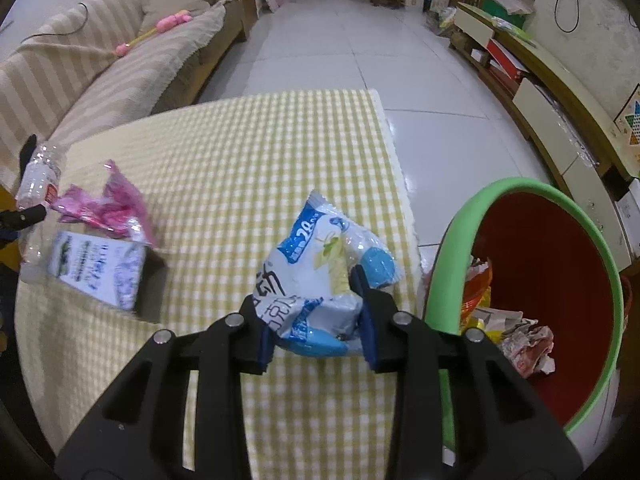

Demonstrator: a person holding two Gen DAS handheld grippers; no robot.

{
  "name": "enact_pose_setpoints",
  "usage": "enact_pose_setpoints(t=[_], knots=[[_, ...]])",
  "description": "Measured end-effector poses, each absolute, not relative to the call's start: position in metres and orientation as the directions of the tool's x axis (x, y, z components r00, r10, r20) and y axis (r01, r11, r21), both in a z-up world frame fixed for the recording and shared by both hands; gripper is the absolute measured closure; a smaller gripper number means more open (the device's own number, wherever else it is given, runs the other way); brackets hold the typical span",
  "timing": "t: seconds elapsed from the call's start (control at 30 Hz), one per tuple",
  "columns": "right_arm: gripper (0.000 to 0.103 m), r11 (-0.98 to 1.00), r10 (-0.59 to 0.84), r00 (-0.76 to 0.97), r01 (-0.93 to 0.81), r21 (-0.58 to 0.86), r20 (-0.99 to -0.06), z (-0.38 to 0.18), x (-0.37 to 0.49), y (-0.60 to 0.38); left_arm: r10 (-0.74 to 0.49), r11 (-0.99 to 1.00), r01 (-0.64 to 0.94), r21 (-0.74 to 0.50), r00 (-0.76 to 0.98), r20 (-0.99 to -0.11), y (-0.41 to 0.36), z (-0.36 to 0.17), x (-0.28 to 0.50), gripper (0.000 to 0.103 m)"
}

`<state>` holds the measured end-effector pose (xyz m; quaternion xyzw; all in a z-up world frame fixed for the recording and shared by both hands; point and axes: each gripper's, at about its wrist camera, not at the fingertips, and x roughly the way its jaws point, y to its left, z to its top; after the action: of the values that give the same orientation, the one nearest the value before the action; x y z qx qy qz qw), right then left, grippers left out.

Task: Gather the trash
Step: 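Carry the bottle and snack bag over the bin while opening both tools to drop them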

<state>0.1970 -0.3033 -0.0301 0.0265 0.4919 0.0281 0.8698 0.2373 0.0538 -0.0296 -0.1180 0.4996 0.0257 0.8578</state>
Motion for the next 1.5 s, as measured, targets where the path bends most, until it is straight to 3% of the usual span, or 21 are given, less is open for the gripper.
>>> enact_pose_setpoints(t=[0.67,1.03,1.5], knots=[[0.070,0.994,0.112,0.641,-0.064,0.092,-0.759,0.049,0.157,-0.309,-0.150,0.972,-0.063,-0.225,0.570,-0.808,0.015,0.030,0.188,0.049],[0.070,0.992,0.057,0.680,0.041,0.116,-0.731,0.065,0.131,-0.374,-0.269,0.961,0.108,-0.253,0.563,-0.781,-0.073,0.054,0.185,0.049],[0.070,0.969,-0.028,0.674,0.199,0.145,-0.738,0.047,0.105,-0.467,-0.472,0.872,0.365,-0.325,0.452,-0.757,-0.215,0.066,0.191,0.049]])
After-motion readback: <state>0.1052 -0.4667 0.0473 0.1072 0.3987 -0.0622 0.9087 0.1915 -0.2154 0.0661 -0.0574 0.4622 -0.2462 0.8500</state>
